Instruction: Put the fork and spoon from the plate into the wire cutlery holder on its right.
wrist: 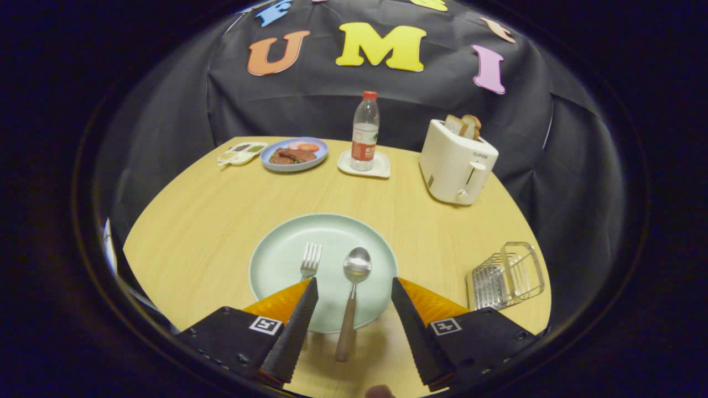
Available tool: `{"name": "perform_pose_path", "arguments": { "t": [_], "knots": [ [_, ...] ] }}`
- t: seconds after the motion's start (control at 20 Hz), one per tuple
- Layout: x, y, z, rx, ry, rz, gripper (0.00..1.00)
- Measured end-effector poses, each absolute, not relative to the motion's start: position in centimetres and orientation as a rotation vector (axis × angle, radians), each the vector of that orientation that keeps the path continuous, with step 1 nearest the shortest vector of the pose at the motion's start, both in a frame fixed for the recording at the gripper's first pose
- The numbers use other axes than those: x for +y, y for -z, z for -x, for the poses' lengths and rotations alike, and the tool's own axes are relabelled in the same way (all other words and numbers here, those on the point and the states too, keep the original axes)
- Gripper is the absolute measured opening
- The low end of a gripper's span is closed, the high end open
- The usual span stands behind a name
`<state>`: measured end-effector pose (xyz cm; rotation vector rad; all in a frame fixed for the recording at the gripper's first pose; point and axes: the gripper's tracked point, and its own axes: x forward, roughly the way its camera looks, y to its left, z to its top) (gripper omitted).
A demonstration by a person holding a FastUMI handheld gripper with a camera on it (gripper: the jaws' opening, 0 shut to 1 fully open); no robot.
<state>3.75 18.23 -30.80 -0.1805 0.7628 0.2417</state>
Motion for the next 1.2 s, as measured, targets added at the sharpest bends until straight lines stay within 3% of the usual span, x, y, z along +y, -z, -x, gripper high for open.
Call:
{"name": "perform_pose_path", "arguments": {
  "t": [0.35, 0.4, 0.5, 0.8, 1.2],
  "knots": [
    [18.5, 35.1, -3.3, 0.941, -0.21, 0.159, 0.45],
    [18.6, 35.5, -3.2, 0.972, -0.205, 0.148, 0.44],
    [18.2, 35.9, -3.0, 1.009, -0.174, 0.117, 0.18],
    [17.9, 34.2, -3.4, 1.065, -0.164, 0.065, 0.0],
    [13.4, 24.6, -3.6, 1.083, -0.184, -0.002, 0.0]
  ]
}}
